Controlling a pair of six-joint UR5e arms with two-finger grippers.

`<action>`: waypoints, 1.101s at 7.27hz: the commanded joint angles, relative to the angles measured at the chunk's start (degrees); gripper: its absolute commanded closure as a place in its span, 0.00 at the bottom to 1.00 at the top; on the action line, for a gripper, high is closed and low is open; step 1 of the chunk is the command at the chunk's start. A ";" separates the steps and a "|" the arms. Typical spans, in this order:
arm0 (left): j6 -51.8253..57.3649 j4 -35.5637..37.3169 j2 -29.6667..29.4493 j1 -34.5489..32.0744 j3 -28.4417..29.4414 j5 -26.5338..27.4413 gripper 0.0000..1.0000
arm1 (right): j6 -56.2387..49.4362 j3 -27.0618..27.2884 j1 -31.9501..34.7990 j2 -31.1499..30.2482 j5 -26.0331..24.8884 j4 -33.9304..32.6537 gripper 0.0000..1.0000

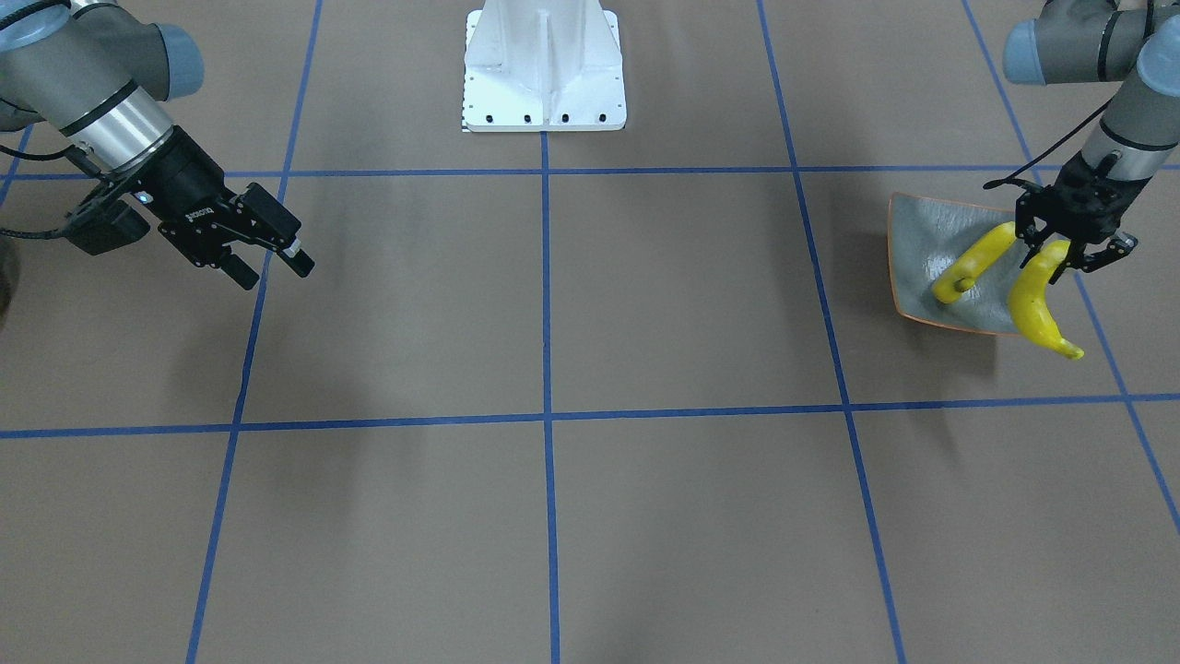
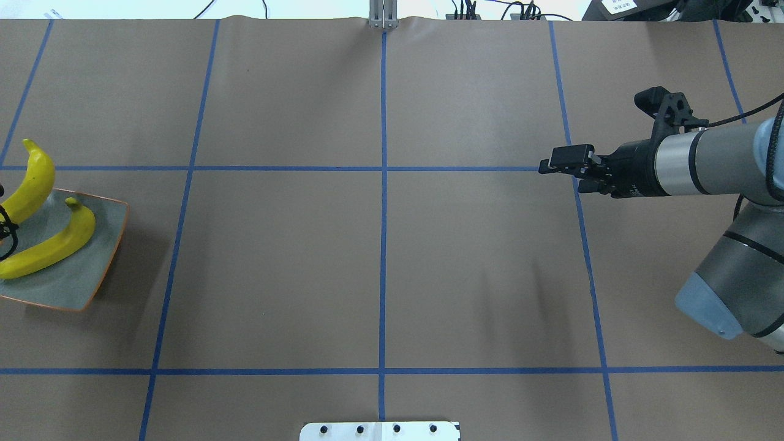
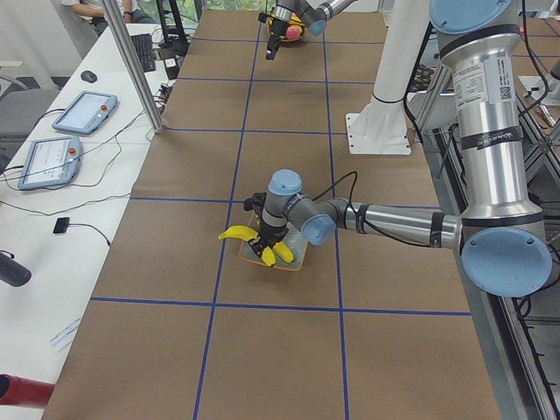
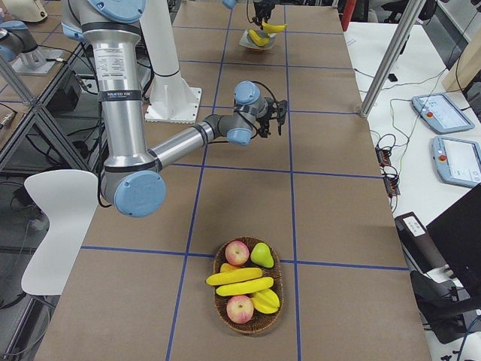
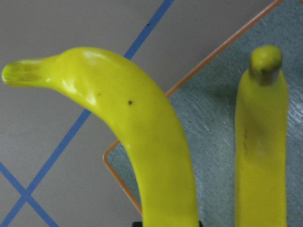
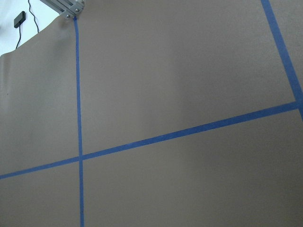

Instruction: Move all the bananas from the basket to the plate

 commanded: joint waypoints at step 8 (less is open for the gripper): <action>-0.09 0.58 1.21 1.24 -0.24 -0.08 1.00 | 0.57 0.14 0.00 -0.13 0.00 0.09 0.00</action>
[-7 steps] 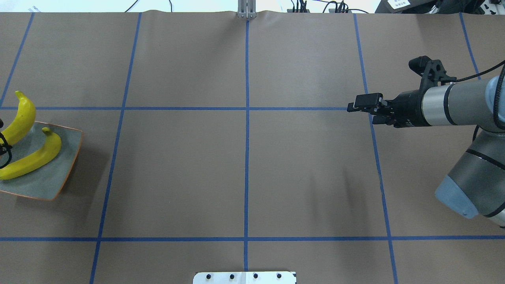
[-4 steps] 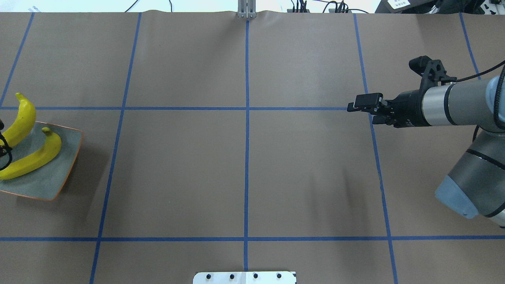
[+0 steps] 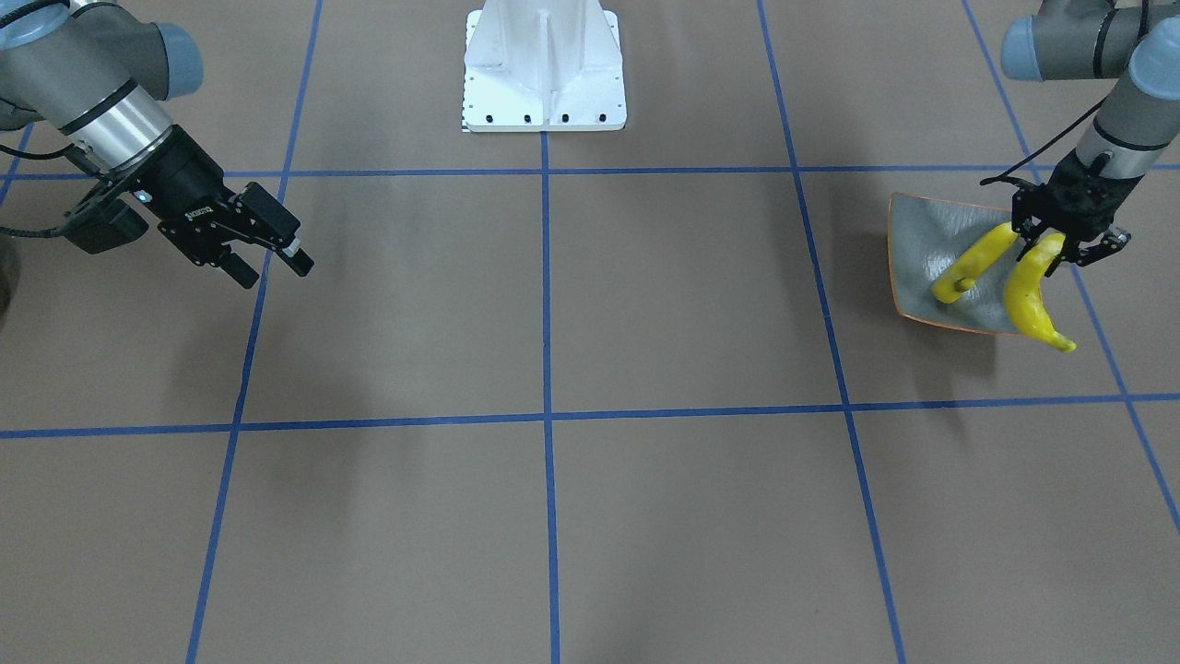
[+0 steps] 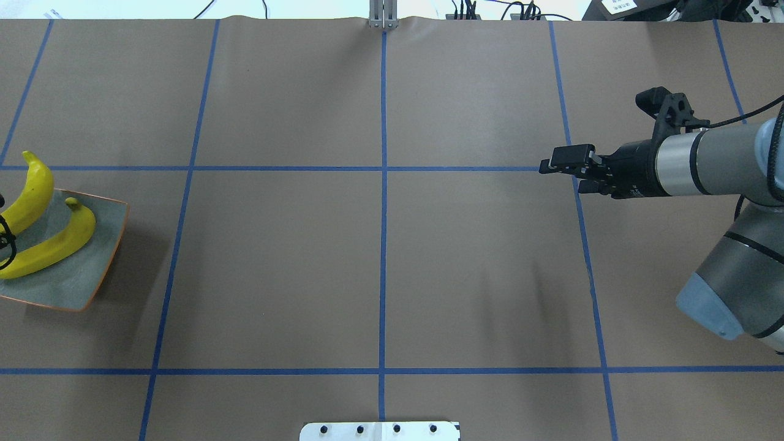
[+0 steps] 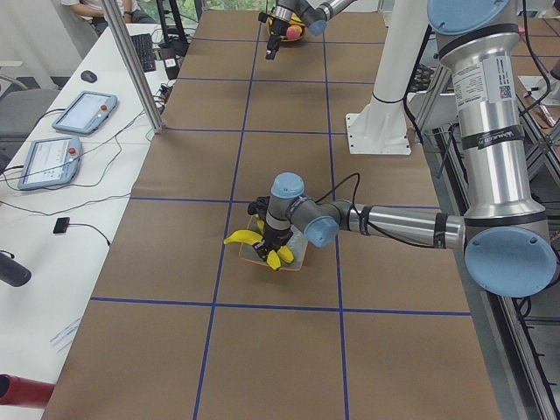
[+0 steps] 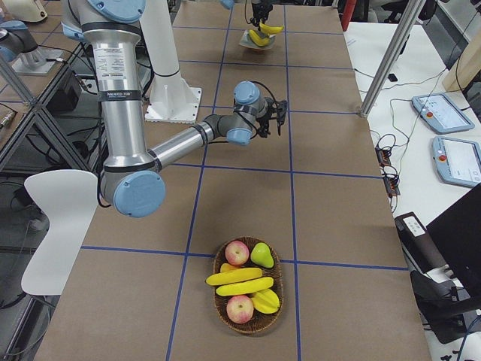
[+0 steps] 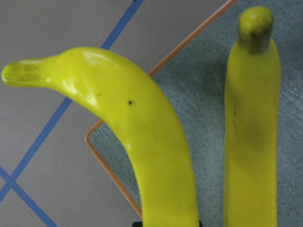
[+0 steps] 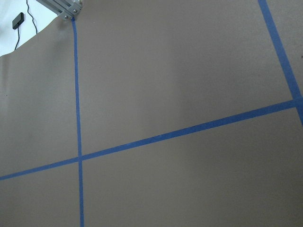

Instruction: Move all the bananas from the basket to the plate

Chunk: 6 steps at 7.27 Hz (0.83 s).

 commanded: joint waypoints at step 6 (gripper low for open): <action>-0.07 -0.06 -0.14 1.03 0.24 0.00 0.04 | 0.11 -0.17 0.00 -0.09 0.09 0.35 0.00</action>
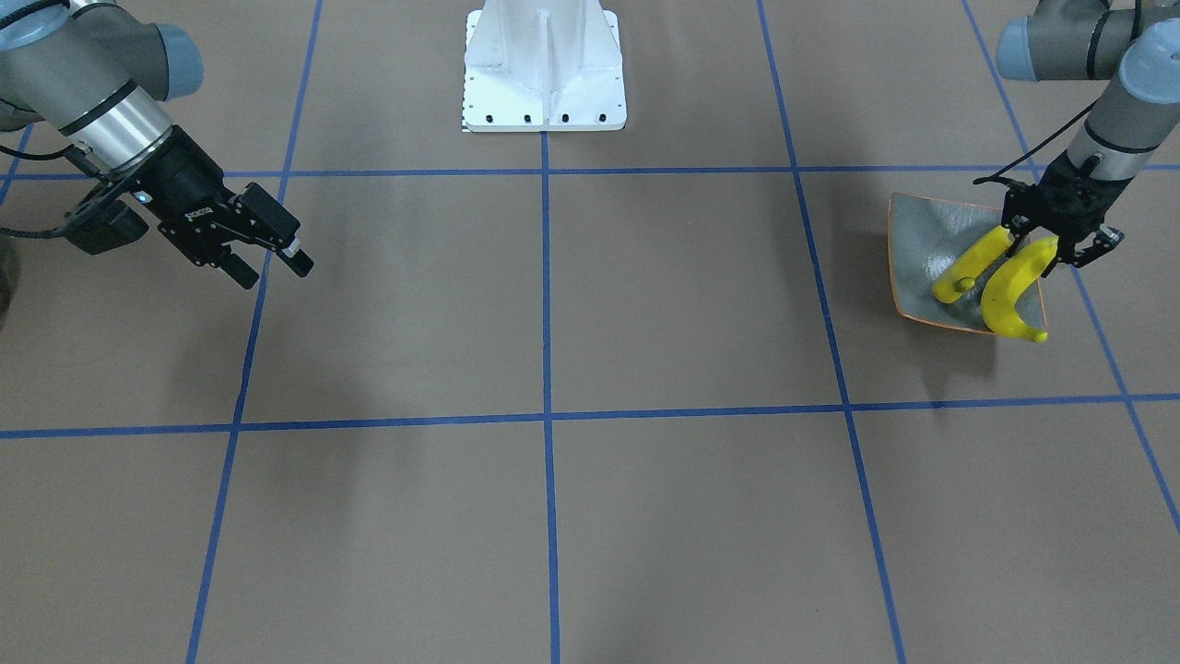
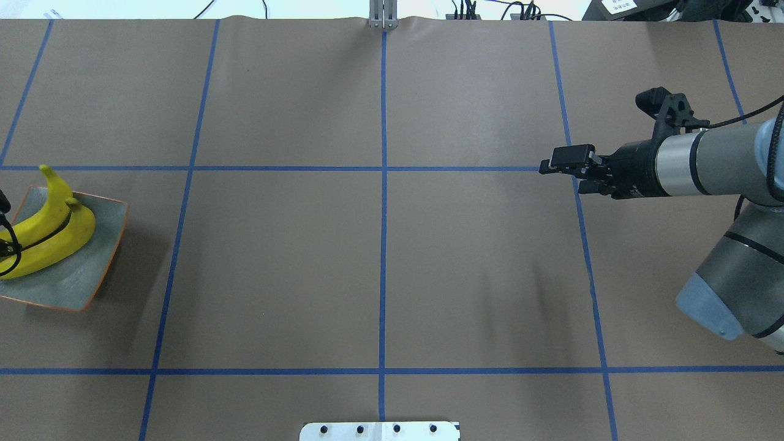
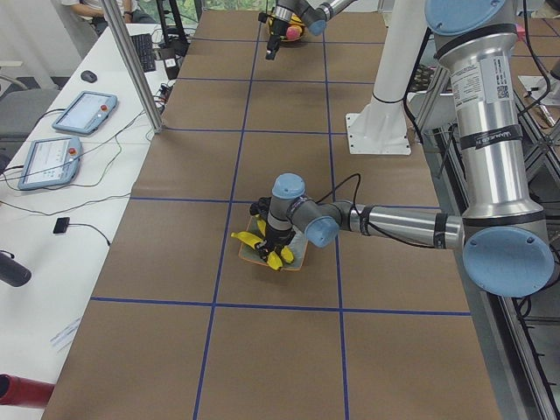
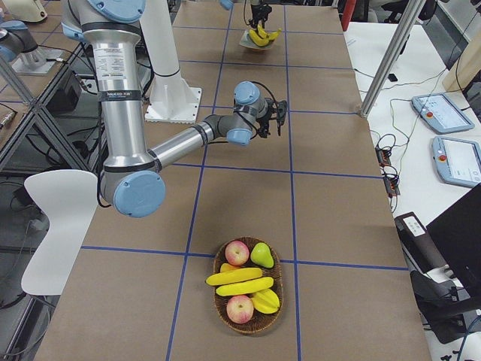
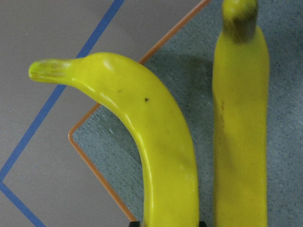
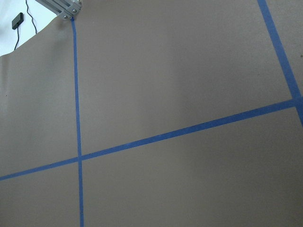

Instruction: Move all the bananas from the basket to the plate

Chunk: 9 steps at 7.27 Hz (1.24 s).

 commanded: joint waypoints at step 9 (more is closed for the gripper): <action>-28.85 3.47 -8.68 -0.52 -4.13 -17.82 0.01 | -16.42 -1.69 12.44 -8.65 7.62 -0.59 0.00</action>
